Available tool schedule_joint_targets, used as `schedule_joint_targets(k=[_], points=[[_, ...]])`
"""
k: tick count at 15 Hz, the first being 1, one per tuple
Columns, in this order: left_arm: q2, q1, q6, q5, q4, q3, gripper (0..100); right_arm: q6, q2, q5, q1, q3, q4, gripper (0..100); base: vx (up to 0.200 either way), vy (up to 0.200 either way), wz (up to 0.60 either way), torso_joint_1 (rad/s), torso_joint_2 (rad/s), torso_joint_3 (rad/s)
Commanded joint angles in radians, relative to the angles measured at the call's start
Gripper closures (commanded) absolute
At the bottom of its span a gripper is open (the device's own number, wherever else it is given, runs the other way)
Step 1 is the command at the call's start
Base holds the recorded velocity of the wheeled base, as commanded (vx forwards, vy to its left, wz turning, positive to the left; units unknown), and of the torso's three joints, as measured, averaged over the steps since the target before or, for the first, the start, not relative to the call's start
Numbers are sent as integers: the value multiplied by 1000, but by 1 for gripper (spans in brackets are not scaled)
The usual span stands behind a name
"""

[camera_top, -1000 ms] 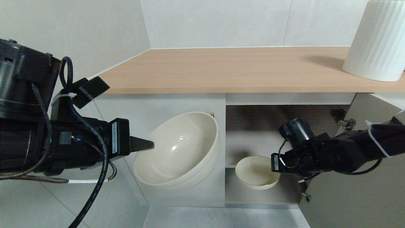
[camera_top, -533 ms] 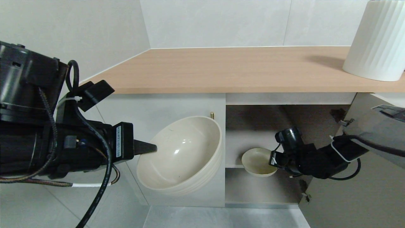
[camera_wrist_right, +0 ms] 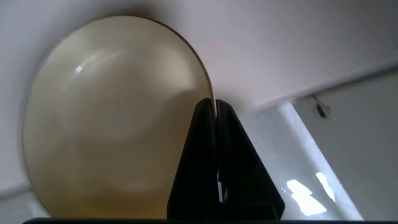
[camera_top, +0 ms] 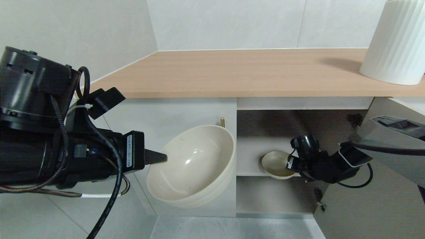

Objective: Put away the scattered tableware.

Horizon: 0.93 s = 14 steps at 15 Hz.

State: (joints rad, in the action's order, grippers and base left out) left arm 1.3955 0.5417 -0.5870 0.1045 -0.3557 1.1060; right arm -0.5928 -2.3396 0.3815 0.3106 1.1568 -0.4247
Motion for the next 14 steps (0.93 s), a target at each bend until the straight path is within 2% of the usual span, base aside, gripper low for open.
schedule_joint_targets(k=[1, 14], points=[[5, 0, 0, 0, 0, 0, 100, -1, -35, 11, -7, 26, -6, 100, 0, 0, 0, 0, 0, 0], [26, 1, 0, 0, 3, 0, 100, -12, -89, 36, -19, 138, -8, 100, 0, 0, 0, 0, 0, 0]])
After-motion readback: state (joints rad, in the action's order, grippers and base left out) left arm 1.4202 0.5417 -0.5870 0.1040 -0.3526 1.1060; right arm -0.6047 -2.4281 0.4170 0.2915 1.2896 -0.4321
